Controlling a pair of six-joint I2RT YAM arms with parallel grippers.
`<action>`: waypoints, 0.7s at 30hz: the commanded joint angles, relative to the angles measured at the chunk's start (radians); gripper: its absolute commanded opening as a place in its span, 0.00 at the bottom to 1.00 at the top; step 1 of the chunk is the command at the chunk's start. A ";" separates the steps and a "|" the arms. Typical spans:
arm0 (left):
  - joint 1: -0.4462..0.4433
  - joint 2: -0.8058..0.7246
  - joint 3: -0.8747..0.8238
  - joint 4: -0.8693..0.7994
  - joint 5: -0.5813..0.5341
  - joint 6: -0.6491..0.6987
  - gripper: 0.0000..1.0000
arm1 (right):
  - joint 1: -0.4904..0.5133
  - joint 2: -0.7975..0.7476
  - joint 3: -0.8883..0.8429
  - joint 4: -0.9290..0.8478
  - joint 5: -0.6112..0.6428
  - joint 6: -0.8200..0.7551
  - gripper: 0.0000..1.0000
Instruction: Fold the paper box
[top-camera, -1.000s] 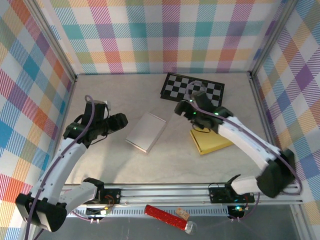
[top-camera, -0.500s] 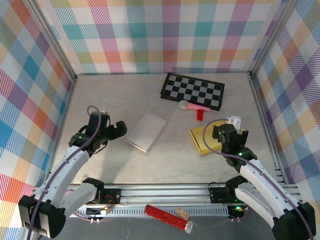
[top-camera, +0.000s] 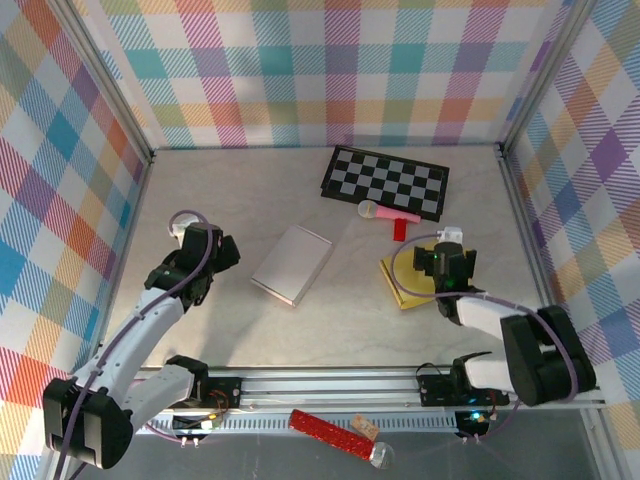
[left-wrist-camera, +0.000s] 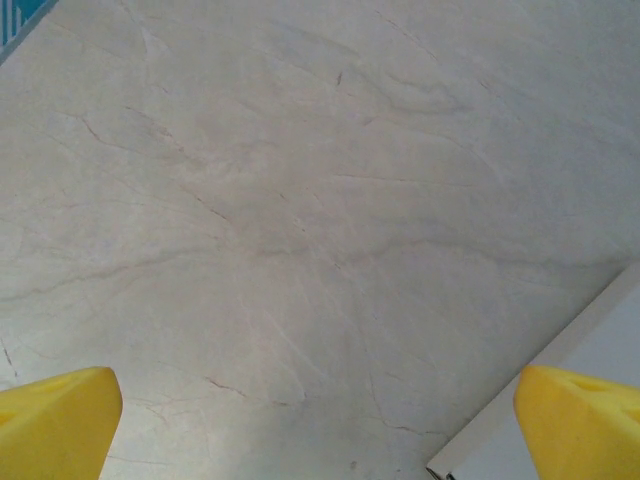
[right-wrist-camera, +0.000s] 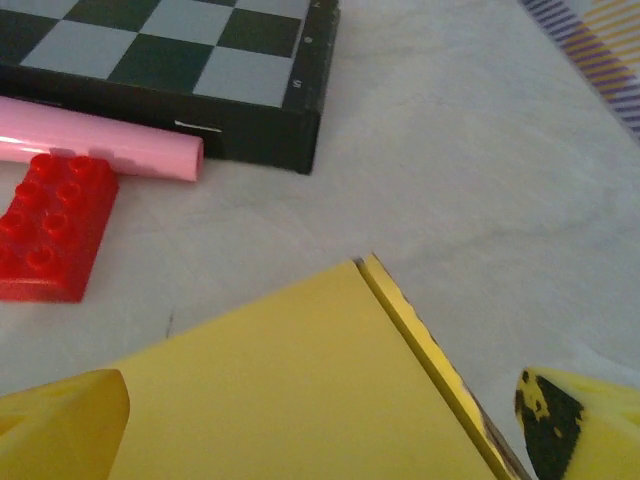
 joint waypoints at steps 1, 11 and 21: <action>0.010 0.012 0.008 -0.002 0.039 0.042 1.00 | -0.034 0.042 0.076 0.123 -0.150 -0.061 0.99; -0.041 -0.160 -0.100 -0.016 0.076 -0.019 1.00 | -0.151 0.024 0.039 0.180 -0.260 -0.019 0.99; -0.053 -0.164 -0.244 0.289 -0.028 0.189 1.00 | -0.159 0.211 0.035 0.371 -0.254 -0.032 0.99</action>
